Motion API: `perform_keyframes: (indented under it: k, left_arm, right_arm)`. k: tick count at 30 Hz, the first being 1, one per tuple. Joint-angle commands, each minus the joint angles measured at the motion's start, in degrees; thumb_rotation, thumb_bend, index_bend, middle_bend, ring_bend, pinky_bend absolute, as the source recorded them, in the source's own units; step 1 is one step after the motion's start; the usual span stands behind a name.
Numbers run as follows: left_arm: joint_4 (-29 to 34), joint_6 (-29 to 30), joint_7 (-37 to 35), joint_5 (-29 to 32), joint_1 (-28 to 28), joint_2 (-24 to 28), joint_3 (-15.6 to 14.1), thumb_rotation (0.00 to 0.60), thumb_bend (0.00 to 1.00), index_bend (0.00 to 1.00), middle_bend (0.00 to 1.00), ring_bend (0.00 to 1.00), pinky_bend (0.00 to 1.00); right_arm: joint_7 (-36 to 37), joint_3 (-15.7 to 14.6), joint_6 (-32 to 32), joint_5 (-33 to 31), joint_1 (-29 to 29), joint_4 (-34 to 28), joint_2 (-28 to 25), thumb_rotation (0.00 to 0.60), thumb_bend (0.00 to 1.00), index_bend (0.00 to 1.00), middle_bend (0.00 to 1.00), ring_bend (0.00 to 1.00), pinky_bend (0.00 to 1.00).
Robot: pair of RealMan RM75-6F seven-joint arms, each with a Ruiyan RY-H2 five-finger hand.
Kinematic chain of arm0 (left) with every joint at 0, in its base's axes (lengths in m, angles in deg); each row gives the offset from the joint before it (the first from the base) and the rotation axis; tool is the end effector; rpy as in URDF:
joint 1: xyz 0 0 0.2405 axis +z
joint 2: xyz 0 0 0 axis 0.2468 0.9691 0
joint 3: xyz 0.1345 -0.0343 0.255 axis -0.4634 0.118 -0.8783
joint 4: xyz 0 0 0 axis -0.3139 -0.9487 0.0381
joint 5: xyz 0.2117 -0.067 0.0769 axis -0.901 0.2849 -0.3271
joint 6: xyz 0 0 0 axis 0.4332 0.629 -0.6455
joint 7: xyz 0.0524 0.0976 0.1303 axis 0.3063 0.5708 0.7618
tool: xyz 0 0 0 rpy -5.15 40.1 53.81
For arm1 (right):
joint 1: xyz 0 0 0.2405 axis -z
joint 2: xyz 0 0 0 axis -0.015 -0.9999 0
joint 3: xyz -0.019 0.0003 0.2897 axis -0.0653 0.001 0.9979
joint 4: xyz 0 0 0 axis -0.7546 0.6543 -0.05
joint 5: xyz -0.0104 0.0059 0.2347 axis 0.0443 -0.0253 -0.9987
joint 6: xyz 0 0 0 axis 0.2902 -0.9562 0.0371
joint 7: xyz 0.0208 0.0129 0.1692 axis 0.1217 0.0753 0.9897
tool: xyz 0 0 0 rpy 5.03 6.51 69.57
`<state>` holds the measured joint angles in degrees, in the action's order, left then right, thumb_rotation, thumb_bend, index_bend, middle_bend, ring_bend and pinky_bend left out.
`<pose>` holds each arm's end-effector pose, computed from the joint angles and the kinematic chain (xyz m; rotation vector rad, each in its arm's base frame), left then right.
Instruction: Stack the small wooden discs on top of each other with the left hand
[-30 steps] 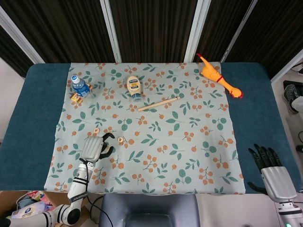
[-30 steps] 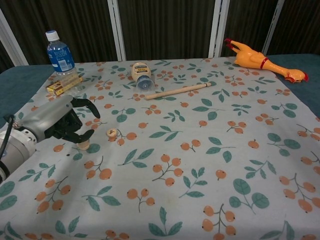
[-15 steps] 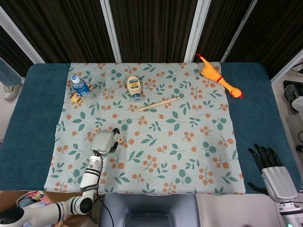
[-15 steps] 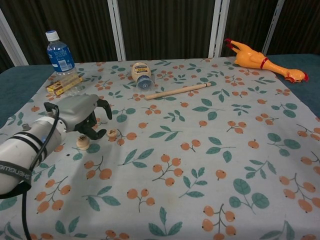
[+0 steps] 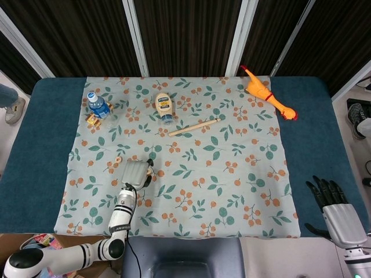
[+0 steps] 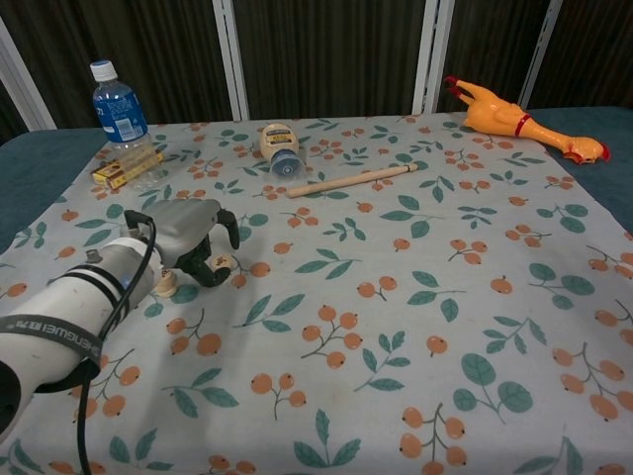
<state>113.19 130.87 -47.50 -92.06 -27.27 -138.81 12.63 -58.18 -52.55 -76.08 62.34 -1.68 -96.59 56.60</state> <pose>-0.1555 0.3936 -0.1326 -1.6677 -0.9471 -0.7463 -0.3454 -0.1639 0.1482 1.5526 -0.8521 0.7907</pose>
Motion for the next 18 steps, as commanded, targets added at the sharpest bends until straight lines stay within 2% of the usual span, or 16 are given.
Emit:
perform_keyframes:
  k: [1,18]
  left_arm:
    - [-0.78,-0.04,-0.06,0.38,-0.21,-0.24,-0.19,0.6,0.38,0.38,1.0,1.0,1.0]
    - [-3.83,-0.23,-2.25,0.18,-0.55,-0.84,-1.47,0.6,0.38,0.42,1.0,1.0,1.0]
  right_arm:
    - [0.13,0.02,-0.12,-0.01,0.05,0.03,-0.04,0.6,0.08,0.0,0.0,0.0,0.0]
    - [0.0,0.12,-0.22,-0.13,0.13,0.01,0.01,0.6,0.08,0.0,0.0,0.0,0.0]
